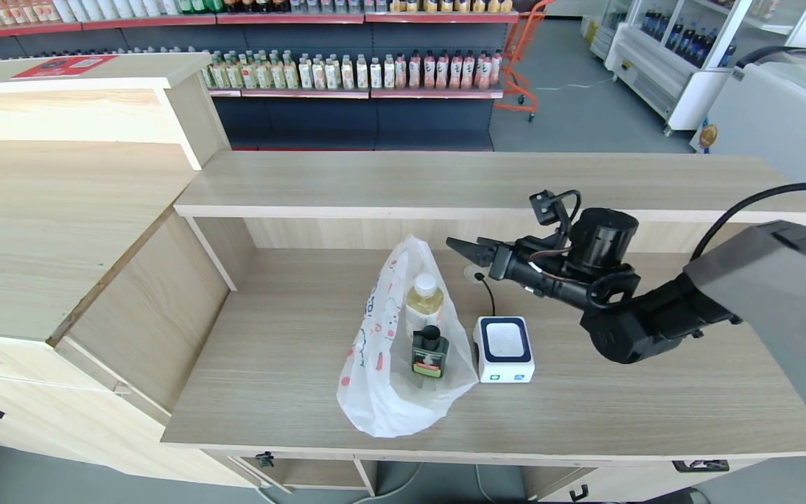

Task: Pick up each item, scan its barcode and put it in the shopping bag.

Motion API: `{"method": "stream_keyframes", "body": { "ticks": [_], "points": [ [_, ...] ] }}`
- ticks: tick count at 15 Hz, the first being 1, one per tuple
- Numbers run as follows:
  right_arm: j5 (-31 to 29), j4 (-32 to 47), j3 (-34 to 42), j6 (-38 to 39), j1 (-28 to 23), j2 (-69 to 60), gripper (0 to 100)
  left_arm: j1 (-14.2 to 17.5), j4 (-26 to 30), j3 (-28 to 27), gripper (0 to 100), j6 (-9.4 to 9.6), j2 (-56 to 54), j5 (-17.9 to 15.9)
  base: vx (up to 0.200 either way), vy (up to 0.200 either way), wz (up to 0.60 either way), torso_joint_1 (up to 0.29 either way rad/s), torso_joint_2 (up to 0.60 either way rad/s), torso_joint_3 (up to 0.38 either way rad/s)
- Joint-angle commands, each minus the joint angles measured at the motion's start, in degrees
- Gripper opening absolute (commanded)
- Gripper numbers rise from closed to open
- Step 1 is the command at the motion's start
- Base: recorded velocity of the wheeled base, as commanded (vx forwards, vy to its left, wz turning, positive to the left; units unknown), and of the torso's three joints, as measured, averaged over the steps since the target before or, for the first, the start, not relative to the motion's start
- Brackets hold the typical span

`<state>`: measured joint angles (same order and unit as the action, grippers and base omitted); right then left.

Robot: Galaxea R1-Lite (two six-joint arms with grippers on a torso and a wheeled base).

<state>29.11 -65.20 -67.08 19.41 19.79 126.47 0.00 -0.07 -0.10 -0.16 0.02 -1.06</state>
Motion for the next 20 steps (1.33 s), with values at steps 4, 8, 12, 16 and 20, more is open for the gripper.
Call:
{"method": "stream_keyframes", "body": {
  "ticks": [4, 8, 12, 16, 20],
  "points": [
    [-0.1, 3.8, 39.7, -6.7, -11.1, -44.6, 100, 0.0, 0.0, 0.0, 100, -0.02, 0.0, 0.0, 0.0, 0.0, 0.0, 0.0, 0.0, 0.0],
    [-11.1, 27.1, 59.6, -19.2, -21.0, -78.7, 100, 0.0, 0.0, 0.0, 100, -0.02, 0.0, 0.0, 0.0, 0.0, 0.0, 0.0, 0.0, 0.0],
    [-28.3, 47.9, 67.1, -19.6, -18.8, -107.0, 100, 0.0, 0.0, 0.0, 100, -0.02, 0.0, 0.0, 0.0, 0.0, 0.0, 0.0, 0.0, 0.0],
    [-29.6, 65.5, 66.9, -17.4, -19.8, -126.5, 100, 0.0, 0.0, 0.0, 100, -0.02, 0.0, 0.0, 0.0, 0.0, 0.0, 0.0, 0.0, 0.0],
    [-29.6, 65.7, 66.9, -18.1, -19.9, -126.5, 100, 0.0, 0.0, 0.0, 100, -0.02, 0.0, 0.0, 0.0, 0.0, 0.0, 0.0, 0.0, 0.0]
  ]
}}
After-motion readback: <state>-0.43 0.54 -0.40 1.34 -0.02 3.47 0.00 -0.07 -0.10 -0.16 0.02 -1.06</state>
